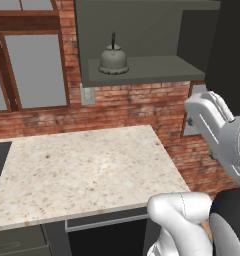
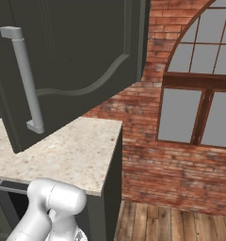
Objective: Open the cabinet, pick the kettle from the cabinet, and place it in the sink.
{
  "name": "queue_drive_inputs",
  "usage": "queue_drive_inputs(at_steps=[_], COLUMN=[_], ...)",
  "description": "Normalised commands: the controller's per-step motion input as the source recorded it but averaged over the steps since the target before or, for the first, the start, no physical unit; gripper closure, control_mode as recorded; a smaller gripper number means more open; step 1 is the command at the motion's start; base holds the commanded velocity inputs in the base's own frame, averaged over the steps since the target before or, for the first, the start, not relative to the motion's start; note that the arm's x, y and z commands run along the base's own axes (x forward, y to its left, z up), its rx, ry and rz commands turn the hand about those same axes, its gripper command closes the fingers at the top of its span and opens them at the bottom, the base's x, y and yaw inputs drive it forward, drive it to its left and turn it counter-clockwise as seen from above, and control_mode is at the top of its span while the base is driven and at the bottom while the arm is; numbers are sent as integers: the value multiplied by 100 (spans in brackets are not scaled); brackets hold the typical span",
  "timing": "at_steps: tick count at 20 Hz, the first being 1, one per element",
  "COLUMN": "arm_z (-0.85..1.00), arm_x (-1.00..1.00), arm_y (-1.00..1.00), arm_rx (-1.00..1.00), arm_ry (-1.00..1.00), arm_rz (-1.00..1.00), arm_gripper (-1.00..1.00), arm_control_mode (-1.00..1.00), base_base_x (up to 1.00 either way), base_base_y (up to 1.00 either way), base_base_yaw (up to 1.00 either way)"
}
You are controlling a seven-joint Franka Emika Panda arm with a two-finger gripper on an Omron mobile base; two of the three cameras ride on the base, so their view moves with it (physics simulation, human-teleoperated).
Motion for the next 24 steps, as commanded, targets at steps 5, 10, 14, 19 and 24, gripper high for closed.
queue_drive_inputs(at_steps=[5,10,14,19,24], arm_z=[-5,-6,-16,-26,-7], arm_x=[50,40,20,22,22], arm_y=[7,-11,-15,-9,-16], arm_rx=[18,19,6,-4,-2], arm_ry=[0,0,0,0,0], arm_rz=[-26,-25,-29,-52,-48], arm_gripper=[-100,-100,-100,-100,-100], arm_control_mode=[-100,-100,-100,-100,-100], base_base_x=[0,0,0,0,0], base_base_y=[0,0,0,0,0], base_base_yaw=[0,0,0,0,0])
